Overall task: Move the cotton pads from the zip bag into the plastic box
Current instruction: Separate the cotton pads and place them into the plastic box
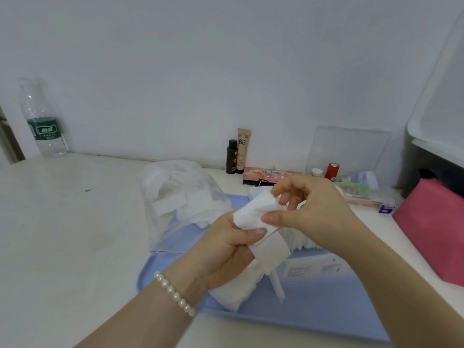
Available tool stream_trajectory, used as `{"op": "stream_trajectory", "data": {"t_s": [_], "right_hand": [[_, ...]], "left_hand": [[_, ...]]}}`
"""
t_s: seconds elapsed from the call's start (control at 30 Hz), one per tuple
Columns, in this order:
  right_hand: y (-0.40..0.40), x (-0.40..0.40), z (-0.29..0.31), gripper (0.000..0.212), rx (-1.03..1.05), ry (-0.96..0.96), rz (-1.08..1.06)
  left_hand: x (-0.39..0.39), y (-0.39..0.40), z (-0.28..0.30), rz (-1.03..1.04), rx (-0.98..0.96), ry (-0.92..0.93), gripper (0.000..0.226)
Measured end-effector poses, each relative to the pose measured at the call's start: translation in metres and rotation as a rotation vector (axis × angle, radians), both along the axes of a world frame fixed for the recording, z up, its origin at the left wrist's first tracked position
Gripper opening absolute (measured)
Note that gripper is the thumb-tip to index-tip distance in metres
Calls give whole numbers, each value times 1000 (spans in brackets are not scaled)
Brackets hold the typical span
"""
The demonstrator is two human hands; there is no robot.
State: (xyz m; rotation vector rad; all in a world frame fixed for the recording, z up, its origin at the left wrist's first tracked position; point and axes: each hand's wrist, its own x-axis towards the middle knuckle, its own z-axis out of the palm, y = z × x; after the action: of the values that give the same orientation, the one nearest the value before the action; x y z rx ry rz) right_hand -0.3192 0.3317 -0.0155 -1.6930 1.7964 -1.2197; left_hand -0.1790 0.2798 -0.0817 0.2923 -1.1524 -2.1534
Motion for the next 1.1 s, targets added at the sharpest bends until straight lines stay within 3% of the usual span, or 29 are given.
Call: {"op": "stream_trajectory", "data": {"t_s": [0.23,0.37,0.57,0.73,0.8,0.97,1.1], "right_hand": [[1,3,0,36,-13,46,15],[2,7,-1,30,-20,37,19],[-1,-8,5,13,73,-515,118],[-6,-30,8,25,27,-960,49],[-6,-34,8,26,58,-955,66],[-5,-35,4,22,241,-675,137],[-2,-45,9,19,246,-571,227]], "left_hand": [[-1,-1,-1,43,-14,-38,45],[0,-1,1,-37,18,26,52],[2,-4,5,-194,105,169,63],[-1,-6,-2,-92,175,64,51],[0,-5,-1,-86,171,63,51],[1,-4,1,-114,119,18,52],[5,-8,1,-168,119,-110,51]]}}
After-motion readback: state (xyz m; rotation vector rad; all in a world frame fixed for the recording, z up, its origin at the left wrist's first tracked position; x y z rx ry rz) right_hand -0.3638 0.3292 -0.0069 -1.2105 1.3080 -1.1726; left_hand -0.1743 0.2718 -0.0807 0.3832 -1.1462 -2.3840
